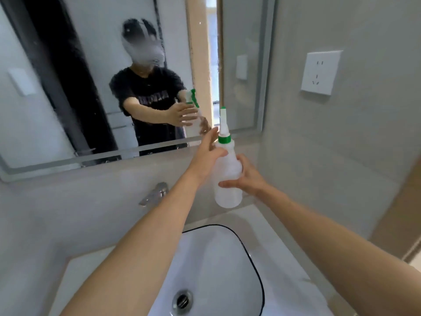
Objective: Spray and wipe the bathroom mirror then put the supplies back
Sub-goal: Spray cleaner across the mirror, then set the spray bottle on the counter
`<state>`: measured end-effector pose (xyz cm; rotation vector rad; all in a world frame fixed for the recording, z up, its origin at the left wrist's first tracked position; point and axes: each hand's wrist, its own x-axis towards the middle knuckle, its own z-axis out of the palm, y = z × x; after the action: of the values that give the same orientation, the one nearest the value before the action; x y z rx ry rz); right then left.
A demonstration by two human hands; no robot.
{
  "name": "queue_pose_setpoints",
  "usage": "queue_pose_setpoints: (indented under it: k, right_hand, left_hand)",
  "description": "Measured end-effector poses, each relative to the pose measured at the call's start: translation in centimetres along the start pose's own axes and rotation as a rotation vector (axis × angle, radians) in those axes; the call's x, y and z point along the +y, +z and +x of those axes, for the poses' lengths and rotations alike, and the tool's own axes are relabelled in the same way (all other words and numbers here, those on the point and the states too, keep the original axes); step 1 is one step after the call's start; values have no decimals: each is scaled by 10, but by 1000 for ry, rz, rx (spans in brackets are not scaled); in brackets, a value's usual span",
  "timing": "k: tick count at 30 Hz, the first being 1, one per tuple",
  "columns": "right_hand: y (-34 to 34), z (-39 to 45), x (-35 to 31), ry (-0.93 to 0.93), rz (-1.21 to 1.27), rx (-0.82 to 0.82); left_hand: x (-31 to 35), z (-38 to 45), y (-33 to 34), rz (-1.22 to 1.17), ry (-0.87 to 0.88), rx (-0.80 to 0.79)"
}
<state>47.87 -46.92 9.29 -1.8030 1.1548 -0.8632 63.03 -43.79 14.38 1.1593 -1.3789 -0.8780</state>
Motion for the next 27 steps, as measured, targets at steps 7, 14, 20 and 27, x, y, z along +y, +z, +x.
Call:
queue_pose_setpoints:
  k: [7,14,20,27]
  right_hand:
    - [-51,-38,78,155,99,142]
    - [-55,-103,161,322,71,231]
    - [-40,-145,219,495,67,285]
    - [-13,-175,249,603,231,402]
  left_hand:
    - [-57,-15,84,-177,-350,-96]
    - [-109,-49,148,-236,-620,-319]
    - [-142,-69,179,-219,-821,-380]
    - [-169,-88,191,-191,-924,-391]
